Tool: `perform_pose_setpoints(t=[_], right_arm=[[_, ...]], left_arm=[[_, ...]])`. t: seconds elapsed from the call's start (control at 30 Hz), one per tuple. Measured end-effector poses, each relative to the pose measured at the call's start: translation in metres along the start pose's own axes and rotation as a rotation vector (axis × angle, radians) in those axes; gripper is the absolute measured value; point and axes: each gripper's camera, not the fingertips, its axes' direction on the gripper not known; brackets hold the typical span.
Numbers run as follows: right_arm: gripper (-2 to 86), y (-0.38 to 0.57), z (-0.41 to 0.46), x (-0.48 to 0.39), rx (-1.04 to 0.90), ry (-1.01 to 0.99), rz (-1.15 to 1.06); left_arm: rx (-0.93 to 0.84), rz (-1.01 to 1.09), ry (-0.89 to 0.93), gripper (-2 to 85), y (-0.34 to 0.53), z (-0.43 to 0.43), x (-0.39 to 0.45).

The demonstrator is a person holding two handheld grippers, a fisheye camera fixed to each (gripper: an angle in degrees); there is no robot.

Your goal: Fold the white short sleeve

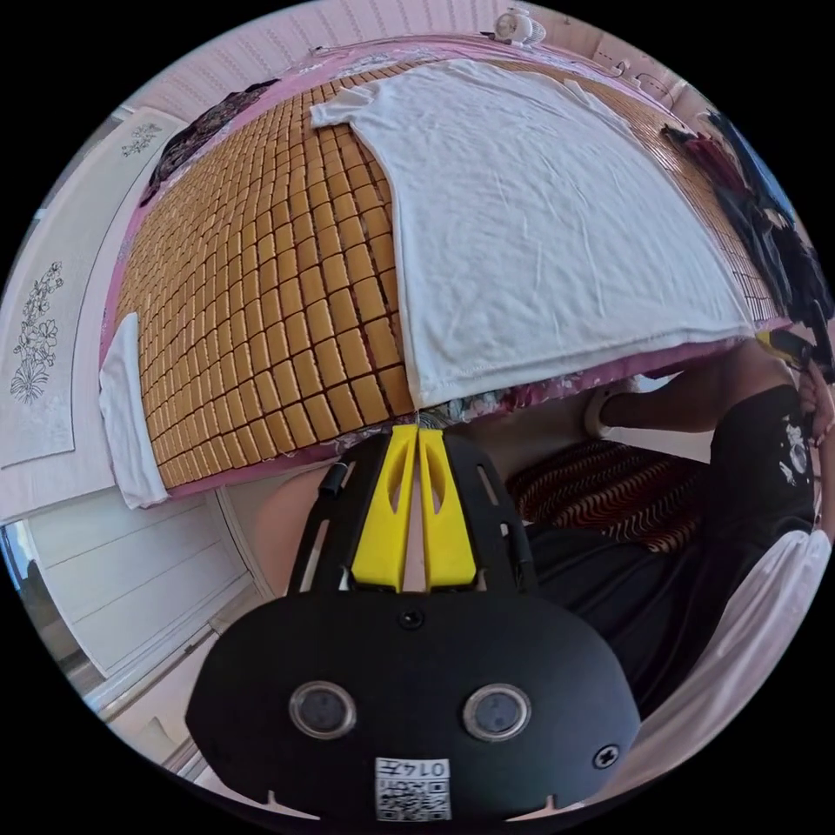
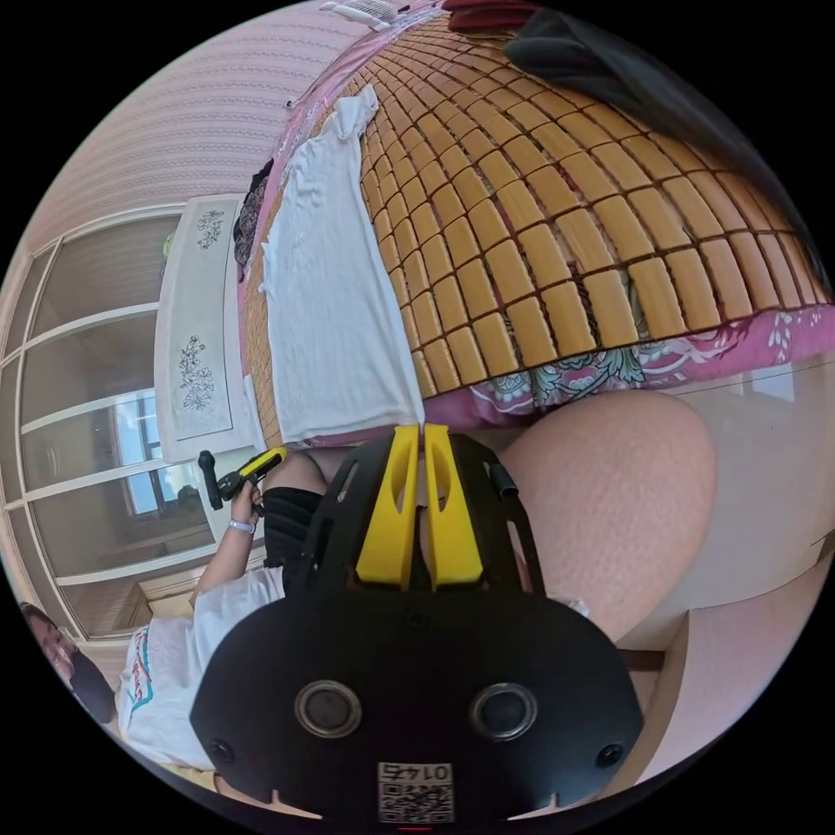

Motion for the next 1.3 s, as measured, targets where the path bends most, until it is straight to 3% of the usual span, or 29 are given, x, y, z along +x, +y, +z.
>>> perform_pose_setpoints(t=[0.33, 0.53, 0.7, 0.77, 1.03, 1.3], right_arm=[[1.7, 0.034, 0.004, -0.023, 0.087, 0.047, -0.081], [5.1, 0.072, 0.010, -0.055, 0.192, 0.239, -0.228], [0.3, 0.131, 0.021, -0.099, 0.532, 0.567, -0.340], [-0.4, 0.130, 0.032, -0.102, 0.532, 0.570, -0.346], [-0.9, 0.074, 0.091, -0.109, 0.502, 0.657, -0.373], [-0.1, -0.140, 0.167, -0.136, 0.357, 0.652, -0.513]], left_arm=[[0.144, -0.124, 0.055, -0.5, 0.045, -0.003, -0.016], [0.226, -0.135, 0.102, 0.4, 0.074, -0.005, -0.026], [0.227, -0.140, 0.057, -0.1, 0.094, 0.001, -0.039], [0.251, -0.151, 0.080, -0.4, 0.094, 0.003, -0.045], [0.315, -0.094, 0.306, -0.7, 0.018, 0.042, -0.046], [0.355, 0.058, 0.362, -0.8, -0.152, 0.105, -0.023]])
